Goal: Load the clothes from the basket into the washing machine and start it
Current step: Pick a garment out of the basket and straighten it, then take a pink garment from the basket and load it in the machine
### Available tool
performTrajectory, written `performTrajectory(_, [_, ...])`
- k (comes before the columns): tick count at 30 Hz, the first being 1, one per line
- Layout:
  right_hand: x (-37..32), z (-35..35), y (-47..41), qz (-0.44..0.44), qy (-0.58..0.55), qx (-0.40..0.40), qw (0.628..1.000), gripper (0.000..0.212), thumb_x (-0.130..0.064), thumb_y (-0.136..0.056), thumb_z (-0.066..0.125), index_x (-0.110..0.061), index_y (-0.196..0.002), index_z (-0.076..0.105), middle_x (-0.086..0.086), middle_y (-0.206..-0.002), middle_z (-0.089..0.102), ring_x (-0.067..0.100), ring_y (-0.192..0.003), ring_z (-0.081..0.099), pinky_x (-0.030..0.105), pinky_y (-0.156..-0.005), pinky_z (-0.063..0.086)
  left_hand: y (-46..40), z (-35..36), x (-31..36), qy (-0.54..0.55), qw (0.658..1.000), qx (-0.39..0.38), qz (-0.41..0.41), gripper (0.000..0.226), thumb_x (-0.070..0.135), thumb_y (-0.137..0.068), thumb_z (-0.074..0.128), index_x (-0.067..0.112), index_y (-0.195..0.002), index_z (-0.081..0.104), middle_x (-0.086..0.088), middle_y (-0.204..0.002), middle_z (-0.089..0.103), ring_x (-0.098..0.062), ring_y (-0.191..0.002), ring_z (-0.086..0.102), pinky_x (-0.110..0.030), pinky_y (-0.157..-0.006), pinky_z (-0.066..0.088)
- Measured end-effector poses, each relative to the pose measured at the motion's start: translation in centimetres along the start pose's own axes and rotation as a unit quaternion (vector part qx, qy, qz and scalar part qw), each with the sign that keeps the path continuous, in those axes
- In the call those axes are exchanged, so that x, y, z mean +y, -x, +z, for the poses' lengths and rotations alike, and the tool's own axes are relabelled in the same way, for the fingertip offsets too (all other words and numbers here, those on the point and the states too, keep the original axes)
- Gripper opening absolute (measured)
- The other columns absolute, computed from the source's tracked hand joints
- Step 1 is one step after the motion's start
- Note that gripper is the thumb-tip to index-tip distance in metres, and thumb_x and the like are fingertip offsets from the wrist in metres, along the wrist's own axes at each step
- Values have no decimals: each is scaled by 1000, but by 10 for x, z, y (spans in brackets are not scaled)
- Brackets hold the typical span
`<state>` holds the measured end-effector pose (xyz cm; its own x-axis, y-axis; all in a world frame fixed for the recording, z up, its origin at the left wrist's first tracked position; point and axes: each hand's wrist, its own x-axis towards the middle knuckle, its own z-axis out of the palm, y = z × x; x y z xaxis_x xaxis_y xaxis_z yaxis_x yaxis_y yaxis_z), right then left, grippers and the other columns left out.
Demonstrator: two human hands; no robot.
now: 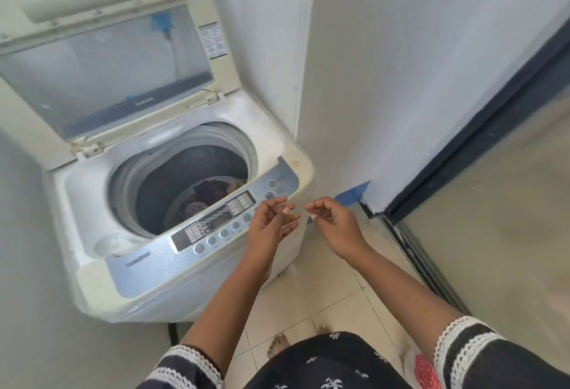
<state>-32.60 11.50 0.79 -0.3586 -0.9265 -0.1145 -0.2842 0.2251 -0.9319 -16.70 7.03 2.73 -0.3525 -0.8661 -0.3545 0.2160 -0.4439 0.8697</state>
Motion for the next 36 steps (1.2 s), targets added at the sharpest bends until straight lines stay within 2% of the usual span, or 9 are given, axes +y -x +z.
performTrajectory(9, [38,-80,48,52,-30,60,996,20,-5,-93,61,-18,-104,70,-6,-102,71,7,-98,65,22,-90,50,13,69,-55,-142,979,-94,-112,19,14,-97,61,15,-115,60,-13,-108,63,-20,-94,67,-30,-84,55])
performTrajectory(16, [84,-170,121,106,-43,95,989,23,-8,-91,63,-29,-99,70,-6,-99,73,11,-95,68,26,-89,52,53,157,-112,-208,955,-147,-154,21,15,-98,59,12,-118,60,-14,-110,64,-20,-97,65,-35,-90,54])
performTrajectory(20, [123,-237,181,130,-45,133,982,27,-5,-87,64,-31,-91,71,-5,-91,73,17,-89,68,35,-85,53,93,219,-151,-230,940,-182,-174,20,11,-98,56,11,-118,59,-12,-107,63,-22,-96,63,-40,-93,52])
performTrajectory(23, [154,-287,230,168,-42,161,972,31,0,-89,63,-30,-90,69,-4,-90,71,23,-89,67,43,-89,52,121,264,-187,-245,928,-208,-188,20,7,-99,53,10,-117,58,-12,-107,63,-22,-93,62,-34,-84,51])
performTrajectory(25, [176,-318,262,194,-43,181,963,32,2,-90,61,-29,-91,69,-2,-88,70,27,-89,66,39,-87,53,138,291,-215,-260,919,-221,-199,21,7,-99,51,9,-118,58,-11,-107,63,-21,-92,62,-32,-81,50])
performTrajectory(27, [199,-343,293,220,-49,198,954,29,4,-92,59,-23,-94,68,-5,-84,67,20,-82,63,27,-76,51,151,312,-242,-274,909,-234,-209,20,7,-99,51,10,-117,59,-11,-109,64,-21,-92,63,-32,-81,50])
performTrajectory(29, [224,-367,324,250,-40,213,944,25,2,-92,59,-21,-94,68,-9,-80,67,13,-76,62,21,-71,49,167,331,-271,-288,898,-247,-221,19,6,-98,52,10,-115,59,-11,-108,65,-20,-90,63,-31,-79,51])
performTrajectory(32, [260,-389,366,302,-38,221,926,29,8,-89,58,-18,-91,70,-7,-82,71,15,-82,66,20,-73,53,191,348,-306,-324,876,-258,-248,18,4,-96,54,9,-112,58,-9,-98,65,-21,-85,61,-29,-72,50])
performTrajectory(36, [305,-408,409,372,-31,240,896,26,3,-85,63,-21,-91,71,1,-89,74,21,-86,69,31,-82,54,203,356,-350,-401,826,-291,-268,13,4,-94,56,9,-105,60,-13,-97,67,-22,-83,61,-28,-69,47])
